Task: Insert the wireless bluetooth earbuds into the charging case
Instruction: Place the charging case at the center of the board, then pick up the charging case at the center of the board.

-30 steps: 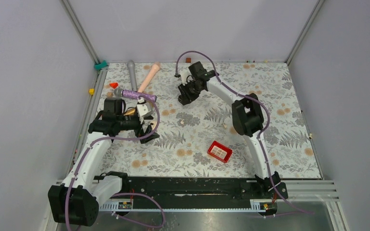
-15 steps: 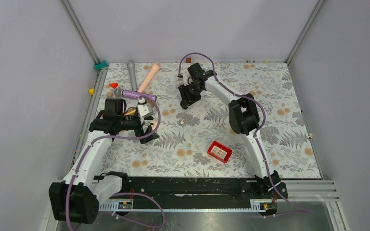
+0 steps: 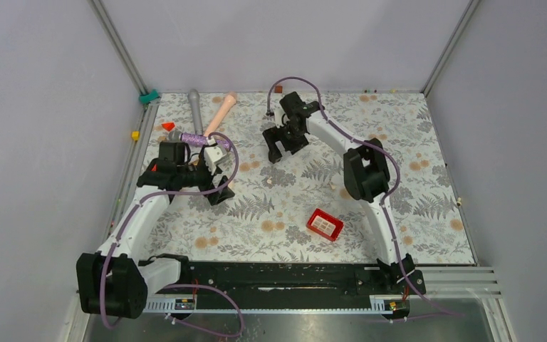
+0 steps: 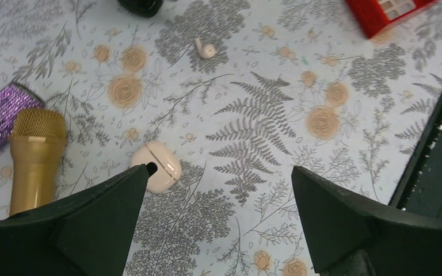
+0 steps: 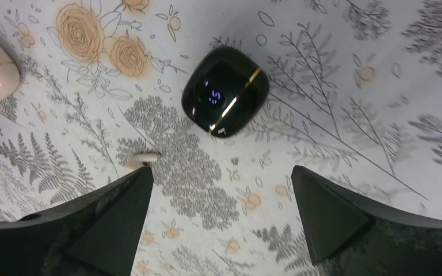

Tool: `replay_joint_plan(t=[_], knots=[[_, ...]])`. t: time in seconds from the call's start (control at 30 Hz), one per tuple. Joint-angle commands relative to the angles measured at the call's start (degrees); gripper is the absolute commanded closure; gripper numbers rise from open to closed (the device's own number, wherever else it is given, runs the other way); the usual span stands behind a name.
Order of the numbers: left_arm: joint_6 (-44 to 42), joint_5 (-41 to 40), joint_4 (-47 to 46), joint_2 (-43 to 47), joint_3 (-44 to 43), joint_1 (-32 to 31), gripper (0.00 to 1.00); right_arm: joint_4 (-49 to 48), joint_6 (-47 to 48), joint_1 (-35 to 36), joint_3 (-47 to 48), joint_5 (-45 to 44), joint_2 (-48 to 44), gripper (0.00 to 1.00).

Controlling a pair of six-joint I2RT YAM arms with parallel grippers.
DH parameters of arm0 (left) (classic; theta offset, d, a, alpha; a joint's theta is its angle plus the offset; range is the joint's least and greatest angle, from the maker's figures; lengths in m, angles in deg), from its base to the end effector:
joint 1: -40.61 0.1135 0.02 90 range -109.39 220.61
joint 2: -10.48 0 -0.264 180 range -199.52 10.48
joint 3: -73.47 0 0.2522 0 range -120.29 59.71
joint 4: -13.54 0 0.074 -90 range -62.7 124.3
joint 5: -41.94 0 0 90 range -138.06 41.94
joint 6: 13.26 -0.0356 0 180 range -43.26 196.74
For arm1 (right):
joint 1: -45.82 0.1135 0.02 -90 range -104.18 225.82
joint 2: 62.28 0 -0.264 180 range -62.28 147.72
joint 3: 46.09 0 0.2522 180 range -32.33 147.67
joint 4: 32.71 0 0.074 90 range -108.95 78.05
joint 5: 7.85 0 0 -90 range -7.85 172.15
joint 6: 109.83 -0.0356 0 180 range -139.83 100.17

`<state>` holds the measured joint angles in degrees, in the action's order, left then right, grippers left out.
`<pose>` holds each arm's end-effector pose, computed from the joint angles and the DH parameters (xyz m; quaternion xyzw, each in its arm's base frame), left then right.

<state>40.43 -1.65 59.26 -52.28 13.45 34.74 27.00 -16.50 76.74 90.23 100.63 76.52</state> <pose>0.2127 -0.0478 0.2624 0.4396 0.7515 -0.2699 0.4112 0.4411 0.2773 0.1812 -0.3190 0.9043 0.2079 0.1932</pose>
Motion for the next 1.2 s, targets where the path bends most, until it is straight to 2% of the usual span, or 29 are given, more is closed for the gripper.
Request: replay_joint_plan(t=[0.0,0.1,0.17,0.27,0.4,0.5,0.6,0.77,0.93,1.17], knots=[[5.25,-9.25,-6.57,-3.62,-2.86,0.33,0.02,1.26,4.90,-0.07,-3.16,-5.55,-12.28,0.00],[1.08,-9.74,-5.63,-7.38,-5.11,0.36,0.01,1.32,7.63,-0.11,-7.89,-8.18,-18.95,0.01],[-5.05,-9.93,-3.96,-10.03,-6.72,0.36,0.01,0.96,9.18,-0.07,-11.55,-8.63,-24.47,0.00],[-19.34,-10.30,2.66,-14.97,-11.46,0.34,0.01,-2.24,11.36,-0.07,-19.17,-8.68,-35.32,0.00],[-42.45,-12.36,14.80,-23.19,-18.09,0.36,0.01,-8.07,13.10,-0.09,-30.28,-7.28,-48.27,0.01],[-54.00,-16.22,19.37,-28.70,-21.72,0.25,0.01,-14.33,13.45,-0.17,-40.06,-5.90,-57.16,0.01],[-57.75,-18.99,21.80,-32.86,-25.28,-0.10,0.01,-19.61,14.27,-0.14,-47.56,-2.62,-63.92,0.00],[-55.59,-27.14,22.18,-38.12,-27.52,-4.74,0.01,-24.71,15.49,-0.15,-54.53,1.17,-70.53,0.01],[-54.63,-31.88,16.32,-40.86,-24.18,-7.63,0.01,-25.91,15.36,-0.20,-55.77,1.60,-71.93,0.01],[-53.50,-33.57,15.93,-44.69,-25.11,-8.21,0.04,-26.30,14.64,-0.24,-56.88,3.57,-71.67,0.00]])
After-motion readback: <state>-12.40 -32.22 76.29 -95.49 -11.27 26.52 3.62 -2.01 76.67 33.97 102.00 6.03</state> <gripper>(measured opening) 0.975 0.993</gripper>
